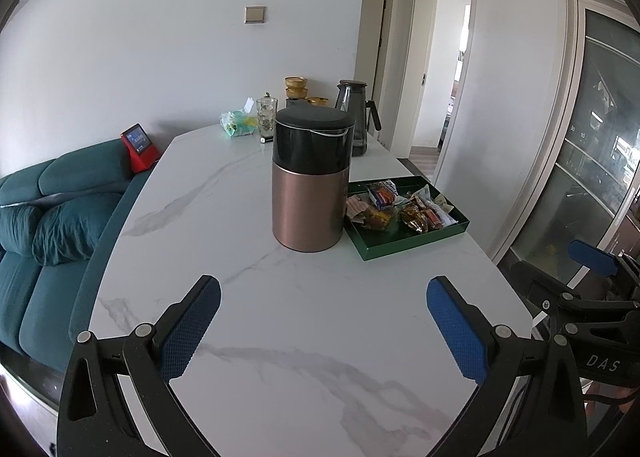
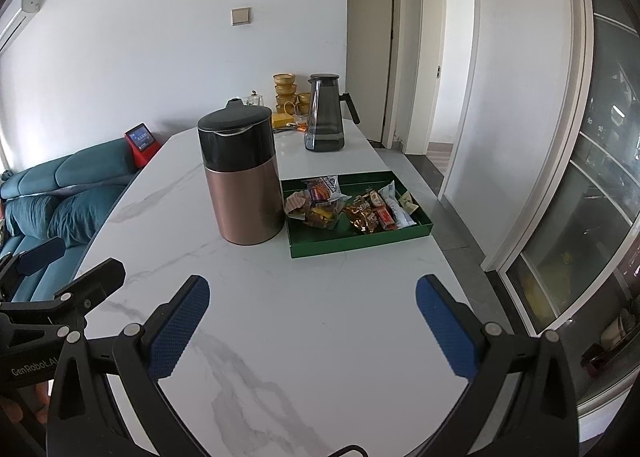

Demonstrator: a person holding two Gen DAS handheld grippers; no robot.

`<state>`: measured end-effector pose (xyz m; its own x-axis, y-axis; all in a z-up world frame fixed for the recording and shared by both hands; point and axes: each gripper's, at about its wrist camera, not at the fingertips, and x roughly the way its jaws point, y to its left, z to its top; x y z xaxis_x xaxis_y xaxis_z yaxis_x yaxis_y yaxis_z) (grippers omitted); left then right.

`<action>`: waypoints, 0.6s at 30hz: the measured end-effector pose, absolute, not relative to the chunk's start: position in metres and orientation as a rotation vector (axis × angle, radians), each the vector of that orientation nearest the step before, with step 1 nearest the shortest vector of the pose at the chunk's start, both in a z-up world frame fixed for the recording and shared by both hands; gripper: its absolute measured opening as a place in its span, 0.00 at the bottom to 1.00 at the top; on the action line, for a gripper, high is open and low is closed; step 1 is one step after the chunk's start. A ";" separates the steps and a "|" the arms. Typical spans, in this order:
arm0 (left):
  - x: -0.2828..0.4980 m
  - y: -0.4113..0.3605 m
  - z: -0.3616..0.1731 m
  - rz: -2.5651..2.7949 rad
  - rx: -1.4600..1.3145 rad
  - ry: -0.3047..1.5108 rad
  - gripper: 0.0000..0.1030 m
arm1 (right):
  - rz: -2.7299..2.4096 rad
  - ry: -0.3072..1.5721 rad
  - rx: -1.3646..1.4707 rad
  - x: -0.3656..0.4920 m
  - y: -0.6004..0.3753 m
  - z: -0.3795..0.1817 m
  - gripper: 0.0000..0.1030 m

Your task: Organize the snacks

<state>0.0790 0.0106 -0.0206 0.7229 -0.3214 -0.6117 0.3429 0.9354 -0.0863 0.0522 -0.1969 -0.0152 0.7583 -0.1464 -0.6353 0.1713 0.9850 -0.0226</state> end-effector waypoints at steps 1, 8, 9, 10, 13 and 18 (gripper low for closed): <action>0.079 0.011 -0.021 -0.370 0.032 0.669 0.98 | -0.175 0.691 0.039 0.052 -0.197 -0.015 1.00; 0.076 0.010 -0.018 -0.381 0.029 0.662 0.98 | -0.186 0.694 0.036 0.050 -0.199 -0.011 1.00; 0.076 0.010 -0.017 -0.383 0.026 0.664 0.98 | -0.187 0.694 0.035 0.050 -0.199 -0.011 1.00; 0.076 0.010 -0.017 -0.383 0.026 0.664 0.98 | -0.188 0.695 0.033 0.050 -0.199 -0.011 1.00; 0.076 0.010 -0.018 -0.382 0.026 0.664 0.98 | -0.189 0.698 0.033 0.050 -0.200 -0.010 1.00; 0.076 0.011 -0.018 -0.382 0.027 0.663 0.99 | -0.190 0.697 0.029 0.050 -0.200 -0.011 1.00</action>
